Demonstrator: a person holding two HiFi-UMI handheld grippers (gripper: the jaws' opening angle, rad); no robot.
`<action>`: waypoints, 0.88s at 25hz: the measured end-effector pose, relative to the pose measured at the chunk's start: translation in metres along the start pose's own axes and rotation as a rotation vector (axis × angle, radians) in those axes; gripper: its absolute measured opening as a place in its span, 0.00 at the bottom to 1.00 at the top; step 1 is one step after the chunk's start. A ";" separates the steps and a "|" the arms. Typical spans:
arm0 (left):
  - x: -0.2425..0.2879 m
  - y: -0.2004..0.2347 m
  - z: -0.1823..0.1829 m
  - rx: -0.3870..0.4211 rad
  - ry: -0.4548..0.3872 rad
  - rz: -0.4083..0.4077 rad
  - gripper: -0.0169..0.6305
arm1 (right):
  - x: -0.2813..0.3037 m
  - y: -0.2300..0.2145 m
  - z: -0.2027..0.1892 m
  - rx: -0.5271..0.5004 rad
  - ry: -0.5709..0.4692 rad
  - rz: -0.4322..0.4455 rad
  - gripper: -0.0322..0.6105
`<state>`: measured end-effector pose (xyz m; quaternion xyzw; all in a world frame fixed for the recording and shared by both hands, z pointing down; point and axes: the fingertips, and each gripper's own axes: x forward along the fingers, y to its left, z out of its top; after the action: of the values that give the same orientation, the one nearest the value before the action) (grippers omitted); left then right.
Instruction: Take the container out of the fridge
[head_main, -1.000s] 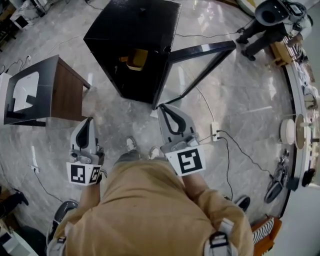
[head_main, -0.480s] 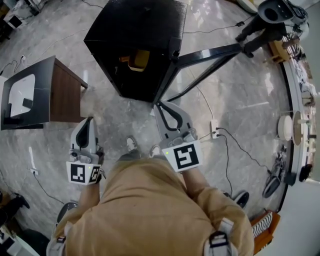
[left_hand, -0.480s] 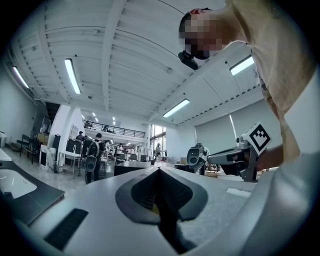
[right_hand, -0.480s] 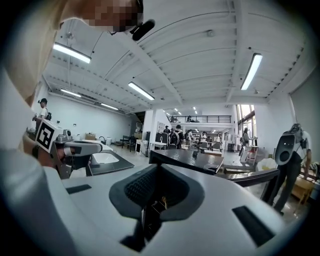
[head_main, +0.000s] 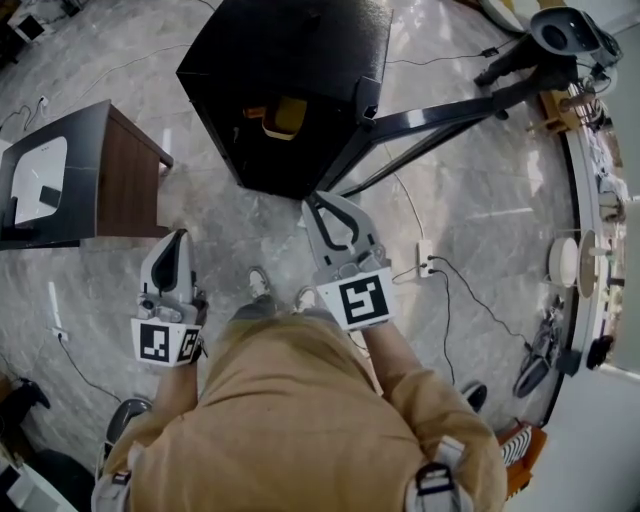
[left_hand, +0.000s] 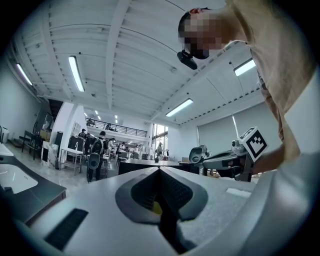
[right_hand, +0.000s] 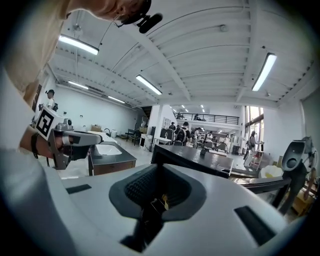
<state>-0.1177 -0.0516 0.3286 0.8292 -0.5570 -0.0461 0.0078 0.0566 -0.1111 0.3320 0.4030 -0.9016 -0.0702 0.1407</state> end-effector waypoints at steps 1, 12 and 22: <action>0.000 0.002 -0.002 -0.004 0.002 0.001 0.03 | 0.004 0.000 -0.002 -0.010 0.007 0.006 0.06; 0.001 0.023 -0.018 -0.024 0.027 0.025 0.03 | 0.047 0.010 -0.025 -0.077 0.082 0.055 0.17; 0.005 0.036 -0.027 -0.042 0.026 0.030 0.03 | 0.080 0.002 -0.040 -0.179 0.141 0.058 0.21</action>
<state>-0.1464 -0.0711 0.3570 0.8210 -0.5681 -0.0469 0.0330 0.0168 -0.1702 0.3865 0.3663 -0.8910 -0.1179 0.2410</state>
